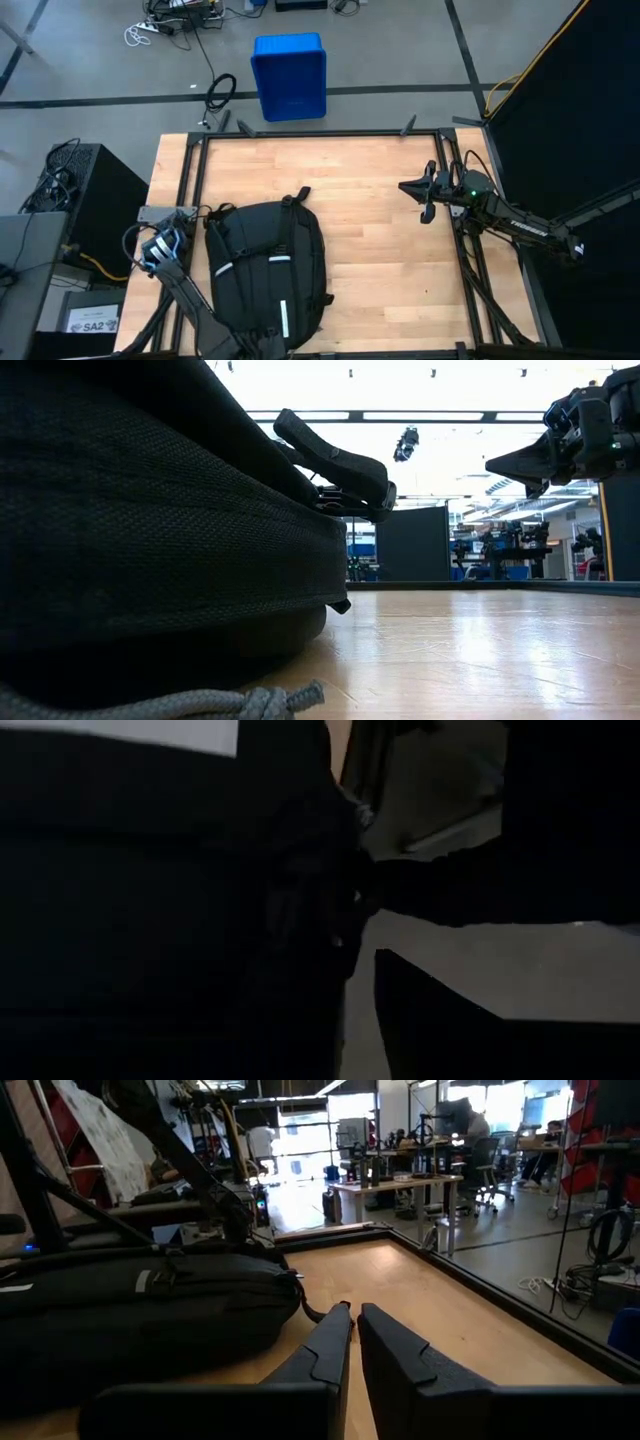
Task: Unpack backpack
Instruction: Open the black backpack
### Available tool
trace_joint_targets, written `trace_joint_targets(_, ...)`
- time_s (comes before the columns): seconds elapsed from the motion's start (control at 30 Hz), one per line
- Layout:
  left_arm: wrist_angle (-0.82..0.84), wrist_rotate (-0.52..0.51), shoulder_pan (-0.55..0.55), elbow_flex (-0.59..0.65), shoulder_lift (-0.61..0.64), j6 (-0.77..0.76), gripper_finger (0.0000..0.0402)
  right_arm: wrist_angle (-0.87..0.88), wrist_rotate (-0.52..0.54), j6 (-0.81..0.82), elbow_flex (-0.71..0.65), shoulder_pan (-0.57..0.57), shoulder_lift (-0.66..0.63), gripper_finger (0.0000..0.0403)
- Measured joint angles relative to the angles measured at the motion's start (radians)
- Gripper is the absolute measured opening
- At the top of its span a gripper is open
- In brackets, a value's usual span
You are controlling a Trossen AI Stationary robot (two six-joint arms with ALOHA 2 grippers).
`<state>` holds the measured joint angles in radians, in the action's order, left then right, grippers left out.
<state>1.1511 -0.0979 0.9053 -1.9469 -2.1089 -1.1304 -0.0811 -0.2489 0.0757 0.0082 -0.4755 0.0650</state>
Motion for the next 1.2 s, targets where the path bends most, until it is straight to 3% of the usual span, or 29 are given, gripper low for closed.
trace_joint_targets(0.27, 0.097, 0.018, -0.002, -0.001, 0.001, -0.005, 0.0151, 0.0, 0.0, 0.0, 0.0, 0.0, 0.0, 0.001)
trace_joint_targets(0.43, 0.094, 0.008, -0.006, -0.001, -0.002, -0.005, 0.0184, 0.0, 0.0, 0.0, 0.0, 0.0, 0.0, 0.0013)
trace_joint_targets(0.7, 0.285, 0.039, -0.018, -0.063, -0.005, -0.004, 0.0188, 0.0, 0.0, 0.0, 0.0, 0.0, 0.0, 0.0007)
trace_joint_targets(0.87, 0.429, -0.049, -0.017, -0.177, -0.004, -0.026, 0.0185, 0.0, 0.0, 0.0, 0.0, 0.0, 0.0, 0.0005)
trace_joint_targets(0.97, 0.401, -0.121, -0.015, -0.188, -0.003, -0.002, 0.0176, -0.003, 0.0, 0.0, 0.0, 0.0, 0.0, 0.0008)
trace_joint_targets(1.2, 0.351, -0.105, -0.009, -0.173, -0.076, 0.018, 0.0162, -0.003, 0.0, 0.0, 0.0, 0.0, 0.0, 0.0013)
